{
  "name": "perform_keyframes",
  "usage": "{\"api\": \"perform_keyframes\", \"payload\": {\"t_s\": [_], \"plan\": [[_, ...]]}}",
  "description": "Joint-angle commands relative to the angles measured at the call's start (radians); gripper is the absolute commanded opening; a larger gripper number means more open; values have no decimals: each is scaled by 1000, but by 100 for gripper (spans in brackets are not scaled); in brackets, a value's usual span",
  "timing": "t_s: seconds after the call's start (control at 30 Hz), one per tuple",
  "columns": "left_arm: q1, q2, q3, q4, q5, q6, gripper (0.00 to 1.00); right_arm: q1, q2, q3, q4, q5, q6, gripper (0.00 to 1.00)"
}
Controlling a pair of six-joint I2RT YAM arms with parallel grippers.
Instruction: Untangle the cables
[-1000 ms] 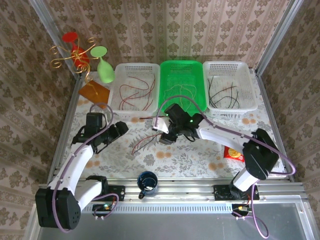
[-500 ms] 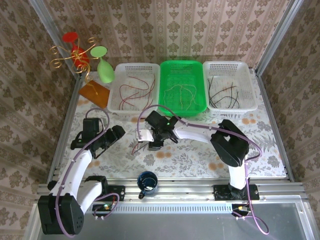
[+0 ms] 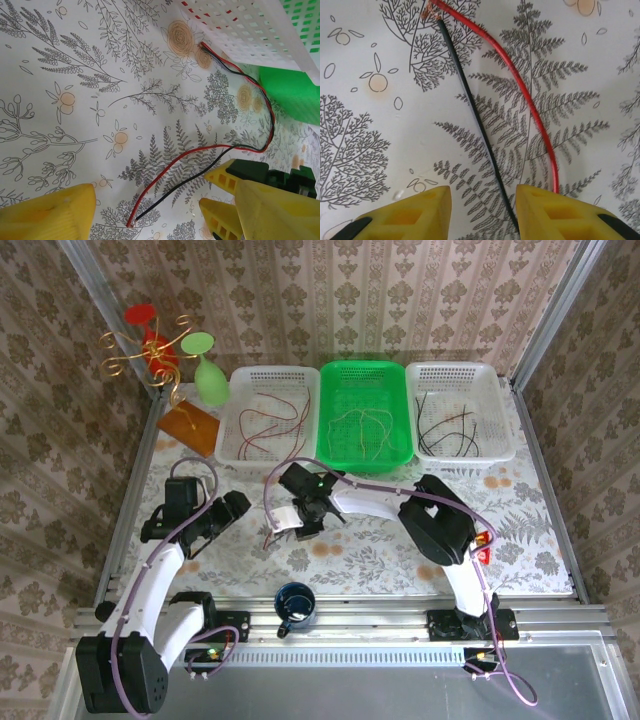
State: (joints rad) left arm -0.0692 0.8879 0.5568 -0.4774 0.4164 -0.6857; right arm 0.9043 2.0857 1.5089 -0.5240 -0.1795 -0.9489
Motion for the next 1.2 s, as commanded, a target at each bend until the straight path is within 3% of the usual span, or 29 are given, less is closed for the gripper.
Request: {"api": "perform_keyframes", "payload": {"t_s": [0.0,0.7,0.9,1.17], "plan": [[9,-17,-5,2,24,-12,74,5,38,65,-117,14,-70,39],[32,-45,4,-15,27,0,74,-4,186,245,-237,91,-119,34],[35,-47,9,-25,28,7,74,-1,209,252,-290,74,-113,29],[39,-54,26,-42,27,16,74,-1,250,275,-307,42,-77,10]]}}
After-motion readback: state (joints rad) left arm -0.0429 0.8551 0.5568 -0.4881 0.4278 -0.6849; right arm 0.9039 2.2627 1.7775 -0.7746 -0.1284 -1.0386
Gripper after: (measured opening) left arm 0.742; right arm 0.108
